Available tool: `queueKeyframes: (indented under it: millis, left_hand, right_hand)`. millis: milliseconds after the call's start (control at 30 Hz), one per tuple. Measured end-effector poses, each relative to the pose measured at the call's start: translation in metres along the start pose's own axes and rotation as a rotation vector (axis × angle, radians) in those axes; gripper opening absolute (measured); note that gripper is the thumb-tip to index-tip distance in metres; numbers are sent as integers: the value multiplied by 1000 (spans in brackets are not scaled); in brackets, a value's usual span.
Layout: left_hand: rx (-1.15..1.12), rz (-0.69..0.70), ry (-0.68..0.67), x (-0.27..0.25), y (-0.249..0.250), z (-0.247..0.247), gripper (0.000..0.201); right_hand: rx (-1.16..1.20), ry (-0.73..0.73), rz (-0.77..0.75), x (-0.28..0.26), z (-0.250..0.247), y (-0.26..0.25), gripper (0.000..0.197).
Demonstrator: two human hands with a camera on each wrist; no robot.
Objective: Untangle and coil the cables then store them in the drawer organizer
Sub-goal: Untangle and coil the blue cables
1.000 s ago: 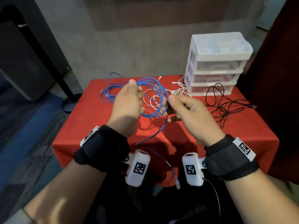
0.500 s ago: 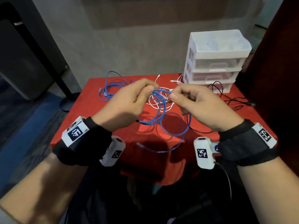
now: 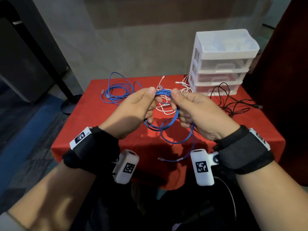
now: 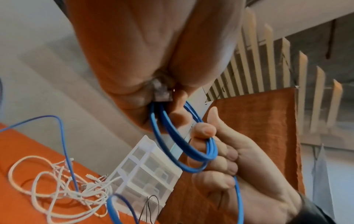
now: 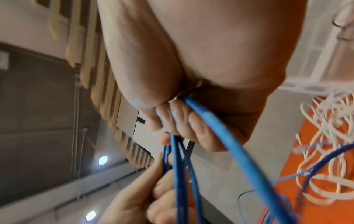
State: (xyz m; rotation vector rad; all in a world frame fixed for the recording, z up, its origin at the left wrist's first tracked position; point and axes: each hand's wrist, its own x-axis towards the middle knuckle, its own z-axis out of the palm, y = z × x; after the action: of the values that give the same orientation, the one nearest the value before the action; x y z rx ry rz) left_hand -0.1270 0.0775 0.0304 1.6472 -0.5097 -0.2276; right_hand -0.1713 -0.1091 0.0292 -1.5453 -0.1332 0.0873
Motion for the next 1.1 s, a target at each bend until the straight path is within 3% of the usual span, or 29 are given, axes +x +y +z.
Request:
queueKeyframes:
  millis: [233, 400, 533, 600, 700, 833, 1000, 1100]
  left_hand:
    - [-164, -117, -25, 1, -1, 0, 34]
    - [-202, -49, 173, 6, 1, -9, 35]
    - [-419, -29, 318, 11, 1, -27, 36]
    - [-601, -91, 338, 11, -2, -28, 37]
    - [-863, -261, 341, 9, -10, -14, 38]
    - [-857, -438, 318, 7, -20, 10, 41]
    - [-1033, -398, 344, 15, -12, 12, 39]
    - [-813, -293, 423, 21, -10, 12, 38]
  right_hand:
    - [-113, 61, -64, 3, 2, 8, 41]
    - [-260, -50, -148, 2, -15, 18, 33]
    - [-545, -64, -44, 4, -31, 46, 23]
    - [-455, 35, -1, 5, -28, 55, 23]
    - [-81, 200, -72, 8, -16, 48, 24]
    - [210, 189, -173, 10, 0, 31, 21]
    - [104, 16, -63, 3, 3, 37, 20]
    - [-132, 35, -53, 0, -3, 40, 24]
